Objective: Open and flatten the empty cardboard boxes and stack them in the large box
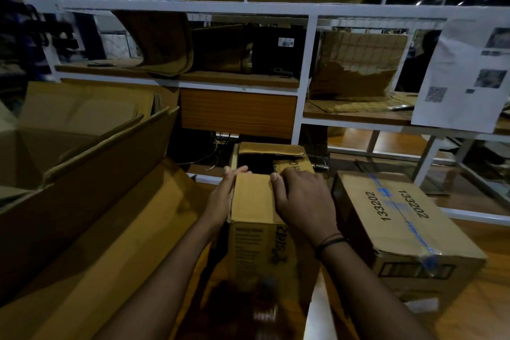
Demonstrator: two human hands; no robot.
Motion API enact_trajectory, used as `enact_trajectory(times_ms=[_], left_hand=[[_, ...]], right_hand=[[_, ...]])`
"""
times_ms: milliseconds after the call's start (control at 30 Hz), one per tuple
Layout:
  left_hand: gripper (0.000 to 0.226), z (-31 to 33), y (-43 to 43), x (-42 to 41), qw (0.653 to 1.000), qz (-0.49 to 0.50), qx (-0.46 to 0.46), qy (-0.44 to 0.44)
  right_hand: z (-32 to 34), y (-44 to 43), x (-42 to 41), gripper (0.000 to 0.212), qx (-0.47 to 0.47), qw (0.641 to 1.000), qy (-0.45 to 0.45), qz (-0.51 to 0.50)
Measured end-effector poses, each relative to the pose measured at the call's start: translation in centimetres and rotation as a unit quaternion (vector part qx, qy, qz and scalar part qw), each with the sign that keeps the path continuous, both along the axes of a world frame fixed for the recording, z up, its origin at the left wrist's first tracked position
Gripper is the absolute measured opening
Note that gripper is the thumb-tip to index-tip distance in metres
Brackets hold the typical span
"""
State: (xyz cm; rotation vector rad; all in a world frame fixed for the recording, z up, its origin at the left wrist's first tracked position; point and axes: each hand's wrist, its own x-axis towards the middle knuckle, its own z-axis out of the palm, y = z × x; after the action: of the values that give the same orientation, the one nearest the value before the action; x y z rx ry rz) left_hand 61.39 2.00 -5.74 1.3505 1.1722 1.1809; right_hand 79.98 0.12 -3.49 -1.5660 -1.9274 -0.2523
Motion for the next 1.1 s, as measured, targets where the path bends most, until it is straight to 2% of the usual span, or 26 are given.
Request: enact_trajectory(times_ms=[100, 133, 200, 233, 333, 400, 467, 533, 633, 733, 833, 933, 1033, 1100], left_hand=[[0.08, -0.4, 0.3, -0.1, 0.998, 0.032, -0.024, 0.049], [0.073, -0.5, 0.3, -0.2, 0.997, 0.029, -0.021, 0.065], [0.032, -0.8, 0.2, -0.7, 0.998, 0.018, 0.008, 0.065], [0.023, -1.0, 0.2, -1.1, 0.997, 0.001, 0.019, 0.071], [0.024, -1.1, 0.5, -1.7, 0.985, -0.046, 0.045, 0.163], [0.044, -0.7, 0.6, -1.8, 0.975, -0.052, 0.068, 0.207], [0.05, -0.7, 0.9, -1.7, 0.968, -0.063, 0.093, 0.225], [0.05, -0.9, 1.0, -1.5, 0.965, -0.061, 0.101, 0.235], [0.05, -0.9, 1.0, -1.5, 0.959, -0.052, 0.099, 0.261], [0.04, -0.4, 0.7, -1.3, 0.949, -0.053, 0.081, 0.299], [0.048, 0.8, -0.3, -0.6, 0.92, -0.064, 0.045, 0.385], [0.061, 1.5, -2.2, 1.2, 0.895, -0.056, 0.01, 0.443], [0.063, 1.6, -4.0, 2.3, 0.884, 0.019, 0.052, 0.464], [0.062, 1.2, -3.9, 2.2, 0.879, 0.045, 0.082, 0.467]], right_hand=[[-0.3, -0.6, 0.1, 0.035, 0.088, 0.996, 0.018, 0.002], [-0.3, -0.9, 0.2, 0.035, 0.117, 0.993, 0.019, 0.007], [-0.5, -1.4, 0.4, 0.037, 0.182, 0.983, 0.012, 0.016], [-0.6, -1.8, 0.4, 0.038, 0.214, 0.977, 0.012, 0.022], [-1.0, -4.4, 0.1, 0.035, 0.289, 0.956, 0.018, 0.053], [-1.3, -7.0, 0.0, 0.034, 0.295, 0.952, 0.023, 0.075], [-1.7, -9.6, 0.2, 0.037, 0.259, 0.962, 0.019, 0.085], [-1.8, -11.4, 0.2, 0.035, 0.177, 0.981, -0.001, 0.081], [-2.5, -11.2, 0.3, 0.015, 0.027, 0.994, -0.043, 0.096], [-3.7, -9.5, 0.6, 0.027, -0.048, 0.989, -0.092, 0.1], [-3.9, -8.7, 0.3, 0.024, -0.075, 0.99, -0.074, 0.095], [-4.1, -8.1, -0.6, 0.033, -0.081, 0.983, -0.116, 0.115], [-3.4, -7.4, -0.7, 0.038, -0.096, 0.979, -0.113, 0.137], [-2.2, -7.1, -0.3, 0.05, -0.12, 0.979, -0.094, 0.135]])
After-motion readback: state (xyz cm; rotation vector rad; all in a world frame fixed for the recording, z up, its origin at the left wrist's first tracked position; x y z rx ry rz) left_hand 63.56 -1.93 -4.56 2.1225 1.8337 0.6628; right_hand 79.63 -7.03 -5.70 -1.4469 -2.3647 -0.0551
